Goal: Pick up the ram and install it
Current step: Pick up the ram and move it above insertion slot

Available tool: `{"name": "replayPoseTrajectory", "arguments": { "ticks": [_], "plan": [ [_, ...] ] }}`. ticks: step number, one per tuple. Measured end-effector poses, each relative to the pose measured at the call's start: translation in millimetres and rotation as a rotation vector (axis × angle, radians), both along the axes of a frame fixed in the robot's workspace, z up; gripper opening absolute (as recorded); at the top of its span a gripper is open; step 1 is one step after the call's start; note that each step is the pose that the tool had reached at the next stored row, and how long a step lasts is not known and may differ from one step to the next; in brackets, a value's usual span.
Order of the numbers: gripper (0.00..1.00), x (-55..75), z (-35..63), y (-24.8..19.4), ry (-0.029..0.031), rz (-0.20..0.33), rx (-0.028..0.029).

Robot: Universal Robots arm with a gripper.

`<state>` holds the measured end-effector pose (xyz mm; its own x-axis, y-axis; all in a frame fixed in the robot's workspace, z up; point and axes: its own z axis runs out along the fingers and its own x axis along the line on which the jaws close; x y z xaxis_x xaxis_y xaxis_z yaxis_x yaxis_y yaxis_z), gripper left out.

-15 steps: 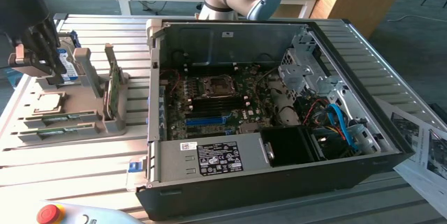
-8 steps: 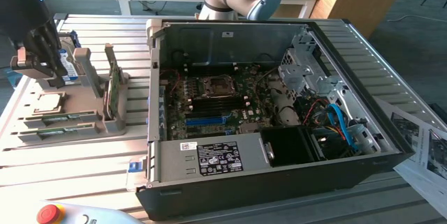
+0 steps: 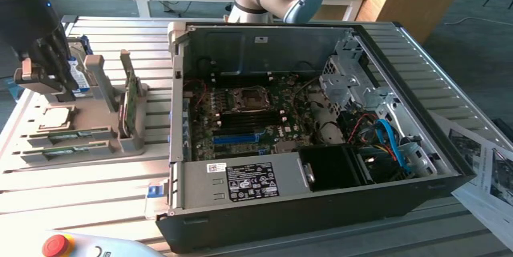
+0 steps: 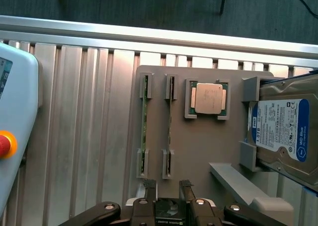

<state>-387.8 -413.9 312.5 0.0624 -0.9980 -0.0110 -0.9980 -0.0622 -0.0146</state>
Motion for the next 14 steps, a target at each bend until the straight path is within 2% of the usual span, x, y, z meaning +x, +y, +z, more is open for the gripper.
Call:
{"name": "replayPoseTrajectory", "arguments": {
  "ticks": [14],
  "plan": [
    [0.32,-2.9,-0.4,-1.2,-0.0007,0.0,0.001]
  ]
}}
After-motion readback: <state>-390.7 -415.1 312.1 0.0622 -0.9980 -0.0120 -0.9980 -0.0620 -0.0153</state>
